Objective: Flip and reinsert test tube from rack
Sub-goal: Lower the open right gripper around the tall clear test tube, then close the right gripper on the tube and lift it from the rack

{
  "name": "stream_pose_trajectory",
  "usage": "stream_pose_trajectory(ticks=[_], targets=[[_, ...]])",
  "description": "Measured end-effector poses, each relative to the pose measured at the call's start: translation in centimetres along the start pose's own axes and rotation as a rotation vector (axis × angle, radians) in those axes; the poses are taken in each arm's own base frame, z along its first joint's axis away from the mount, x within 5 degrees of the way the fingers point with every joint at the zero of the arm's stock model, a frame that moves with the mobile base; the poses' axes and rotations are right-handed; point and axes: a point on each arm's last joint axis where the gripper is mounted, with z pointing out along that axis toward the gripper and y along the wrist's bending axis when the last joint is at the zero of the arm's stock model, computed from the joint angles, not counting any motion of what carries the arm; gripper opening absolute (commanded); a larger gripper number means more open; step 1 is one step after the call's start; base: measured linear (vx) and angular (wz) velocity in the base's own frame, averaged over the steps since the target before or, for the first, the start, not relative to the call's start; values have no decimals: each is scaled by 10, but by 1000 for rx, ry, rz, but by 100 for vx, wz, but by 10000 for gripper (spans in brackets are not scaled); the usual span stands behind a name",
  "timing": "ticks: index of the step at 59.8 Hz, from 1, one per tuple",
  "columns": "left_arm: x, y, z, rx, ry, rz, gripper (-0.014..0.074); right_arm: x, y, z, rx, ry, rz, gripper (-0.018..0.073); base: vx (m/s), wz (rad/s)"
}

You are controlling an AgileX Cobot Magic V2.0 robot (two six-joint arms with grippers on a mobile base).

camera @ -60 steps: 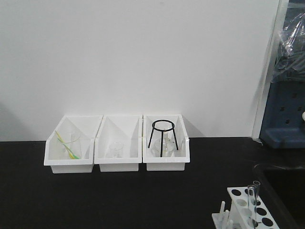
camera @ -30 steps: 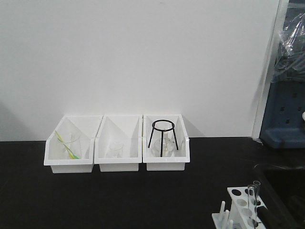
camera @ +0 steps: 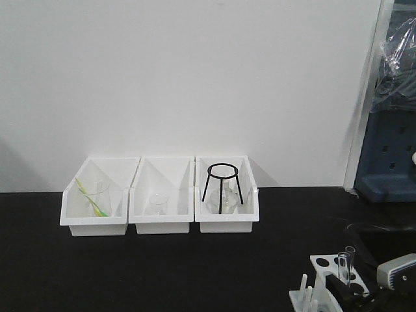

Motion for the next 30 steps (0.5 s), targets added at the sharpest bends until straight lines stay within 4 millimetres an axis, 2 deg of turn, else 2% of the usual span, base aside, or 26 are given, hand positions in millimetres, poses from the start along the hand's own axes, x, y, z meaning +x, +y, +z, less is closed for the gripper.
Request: stream_pose_trajectory(ticks=[19, 26, 30], targets=[[0, 0, 0, 0, 0, 0, -6, 12, -6, 24, -32, 18, 13, 480, 0, 0], [0, 0, 0, 0, 0, 0, -6, 16, -6, 27, -38, 19, 20, 384, 0, 0], [0, 0, 0, 0, 0, 0, -6, 15, -6, 28, -42, 6, 20, 267, 0, 0]])
